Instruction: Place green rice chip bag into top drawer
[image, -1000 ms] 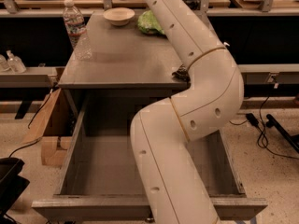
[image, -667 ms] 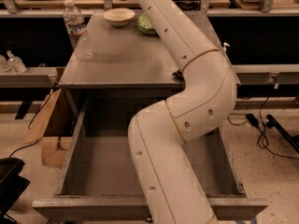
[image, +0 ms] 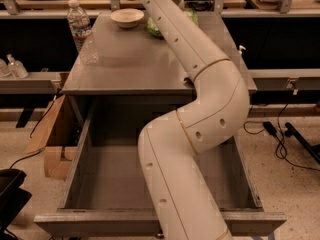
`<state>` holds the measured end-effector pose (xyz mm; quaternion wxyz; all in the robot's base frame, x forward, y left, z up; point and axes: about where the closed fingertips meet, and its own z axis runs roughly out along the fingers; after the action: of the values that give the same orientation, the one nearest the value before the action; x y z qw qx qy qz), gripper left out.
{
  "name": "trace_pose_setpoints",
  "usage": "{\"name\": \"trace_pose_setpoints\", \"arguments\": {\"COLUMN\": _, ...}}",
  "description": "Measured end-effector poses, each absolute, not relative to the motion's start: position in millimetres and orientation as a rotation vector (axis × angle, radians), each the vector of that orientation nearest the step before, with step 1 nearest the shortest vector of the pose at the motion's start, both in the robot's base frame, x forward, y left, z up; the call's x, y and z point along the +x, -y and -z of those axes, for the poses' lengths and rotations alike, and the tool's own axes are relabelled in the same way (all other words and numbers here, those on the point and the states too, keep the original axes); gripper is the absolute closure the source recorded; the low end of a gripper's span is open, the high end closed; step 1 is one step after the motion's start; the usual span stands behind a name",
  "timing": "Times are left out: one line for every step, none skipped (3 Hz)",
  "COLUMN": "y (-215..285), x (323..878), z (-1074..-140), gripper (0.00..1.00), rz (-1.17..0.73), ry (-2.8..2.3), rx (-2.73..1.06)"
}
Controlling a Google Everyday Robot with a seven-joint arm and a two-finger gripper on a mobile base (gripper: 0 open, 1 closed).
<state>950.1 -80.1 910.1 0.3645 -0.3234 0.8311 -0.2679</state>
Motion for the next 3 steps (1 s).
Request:
{"name": "trace_pose_setpoints", "arguments": {"y": 81, "x": 951, "z": -906, "gripper": 0.0, "rz": 0.69, "ry": -2.142, "rx": -0.837}}
{"name": "trace_pose_setpoints", "arguments": {"y": 82, "x": 951, "z": -904, "gripper": 0.0, "rz": 0.68, "ry": -2.148, "rx": -0.829}}
{"name": "trace_pose_setpoints", "arguments": {"y": 91, "x": 954, "z": -885, "gripper": 0.0, "rz": 0.593, "ry": -2.192, "rx": -0.767}}
